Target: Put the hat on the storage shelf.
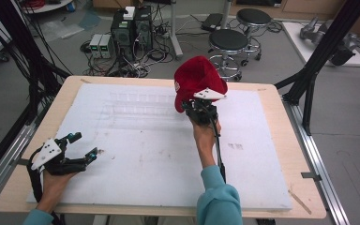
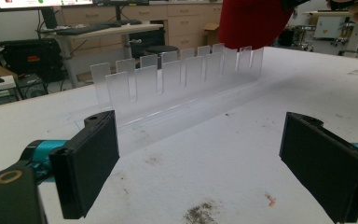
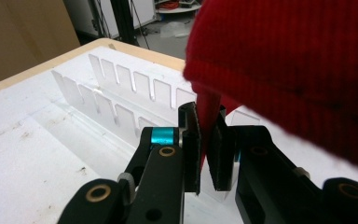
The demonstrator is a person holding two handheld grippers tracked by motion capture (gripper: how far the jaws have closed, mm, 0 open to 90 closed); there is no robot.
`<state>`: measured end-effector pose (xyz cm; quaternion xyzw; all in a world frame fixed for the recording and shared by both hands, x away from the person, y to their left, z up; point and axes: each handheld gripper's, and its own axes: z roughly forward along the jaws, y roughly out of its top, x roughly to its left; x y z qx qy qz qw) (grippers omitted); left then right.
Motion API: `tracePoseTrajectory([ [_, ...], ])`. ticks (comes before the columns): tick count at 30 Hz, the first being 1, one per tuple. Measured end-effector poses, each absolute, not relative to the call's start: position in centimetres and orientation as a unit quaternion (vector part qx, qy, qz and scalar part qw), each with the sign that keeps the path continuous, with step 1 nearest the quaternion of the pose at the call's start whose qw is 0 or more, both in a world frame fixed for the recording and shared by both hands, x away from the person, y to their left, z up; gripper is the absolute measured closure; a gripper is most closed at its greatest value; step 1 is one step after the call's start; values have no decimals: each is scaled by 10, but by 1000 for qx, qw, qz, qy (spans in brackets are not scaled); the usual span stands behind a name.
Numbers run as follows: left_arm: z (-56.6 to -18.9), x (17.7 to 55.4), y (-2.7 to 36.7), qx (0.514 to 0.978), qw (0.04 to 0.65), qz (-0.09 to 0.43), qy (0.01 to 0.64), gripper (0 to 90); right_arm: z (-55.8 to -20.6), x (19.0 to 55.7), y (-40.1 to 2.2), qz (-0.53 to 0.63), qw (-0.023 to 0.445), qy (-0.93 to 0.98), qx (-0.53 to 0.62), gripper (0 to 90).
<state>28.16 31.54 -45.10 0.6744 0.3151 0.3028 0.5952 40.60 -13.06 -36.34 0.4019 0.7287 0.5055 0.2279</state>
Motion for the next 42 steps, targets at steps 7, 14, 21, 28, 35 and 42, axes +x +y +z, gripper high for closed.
tracePoseTrajectory([
  [7, -451, 281, 315, 674, 595, 305, 312, 121, -370, 411, -128, 496, 218, 735, 406, 854],
  [14, -451, 281, 316, 672, 597, 306, 314, 121, -380, 413, -119, 481, 222, 747, 403, 854],
  [21, -452, 281, 318, 661, 604, 304, 324, 122, -383, 411, -119, 479, 225, 750, 397, 853],
  [28, -452, 280, 319, 658, 606, 307, 325, 122, -384, 410, -120, 478, 232, 750, 395, 793],
  [35, -452, 279, 320, 648, 610, 312, 332, 121, -383, 406, -120, 471, 231, 756, 391, 450],
  [42, -452, 279, 318, 646, 606, 318, 338, 121, -374, 395, -120, 464, 217, 770, 380, 204],
])
